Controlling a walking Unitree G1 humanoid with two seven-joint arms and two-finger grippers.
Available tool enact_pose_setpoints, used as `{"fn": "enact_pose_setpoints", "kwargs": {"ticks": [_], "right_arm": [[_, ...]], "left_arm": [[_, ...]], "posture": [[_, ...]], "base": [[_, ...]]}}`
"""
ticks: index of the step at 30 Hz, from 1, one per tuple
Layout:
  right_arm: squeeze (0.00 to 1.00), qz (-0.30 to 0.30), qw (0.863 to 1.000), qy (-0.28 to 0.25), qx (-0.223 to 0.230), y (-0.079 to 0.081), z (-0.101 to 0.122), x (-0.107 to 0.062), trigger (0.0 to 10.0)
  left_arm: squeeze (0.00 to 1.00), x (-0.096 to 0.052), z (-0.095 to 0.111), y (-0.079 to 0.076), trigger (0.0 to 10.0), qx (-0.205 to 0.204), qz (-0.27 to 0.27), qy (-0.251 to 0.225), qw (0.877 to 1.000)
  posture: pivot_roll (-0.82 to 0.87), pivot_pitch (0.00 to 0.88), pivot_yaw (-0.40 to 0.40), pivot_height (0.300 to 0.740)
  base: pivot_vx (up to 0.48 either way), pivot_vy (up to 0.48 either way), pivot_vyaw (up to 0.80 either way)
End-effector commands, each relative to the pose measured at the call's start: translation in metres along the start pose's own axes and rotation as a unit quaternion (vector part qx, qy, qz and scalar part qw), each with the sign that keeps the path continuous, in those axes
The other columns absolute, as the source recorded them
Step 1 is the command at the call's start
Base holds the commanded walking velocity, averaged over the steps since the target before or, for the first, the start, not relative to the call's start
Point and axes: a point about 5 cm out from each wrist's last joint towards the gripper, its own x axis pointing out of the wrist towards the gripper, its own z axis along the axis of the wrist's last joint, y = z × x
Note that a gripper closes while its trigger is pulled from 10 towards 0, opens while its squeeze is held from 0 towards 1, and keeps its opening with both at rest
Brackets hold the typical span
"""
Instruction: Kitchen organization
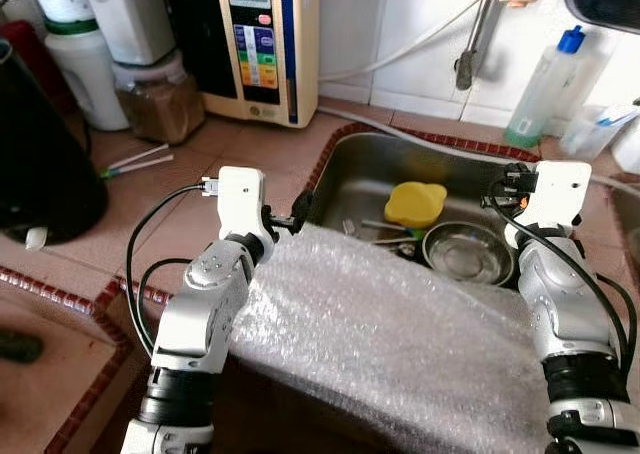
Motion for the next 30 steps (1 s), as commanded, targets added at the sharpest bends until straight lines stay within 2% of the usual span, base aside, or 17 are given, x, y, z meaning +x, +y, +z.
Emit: {"fn": "enact_pose_setpoints", "kwargs": {"ticks": [1, 30], "right_arm": [[0.0, -0.007, 1.0, 0.002, 0.006, -0.0021, 0.0003, 0.0007, 10.0], [0.0, -0.014, 1.0, -0.001, 0.007, -0.0059, 0.0009, 0.0015, 10.0]], "left_arm": [[0.0, 0.0006, 0.0008, 0.0007, 10.0, 0.004, 0.0, 0.001, 1.0], [0.0, 0.0026, -0.0016, -0.0003, 10.0, 0.007, -0.005, 0.007, 1.0]], "posture": [[0.05, 0.0, 0.037, 0.74], [0.05, 0.0, 0.04, 0.74]], "base": [[-0.247, 0.0, 0.0], [-0.249, 0.0, 0.0]]}}
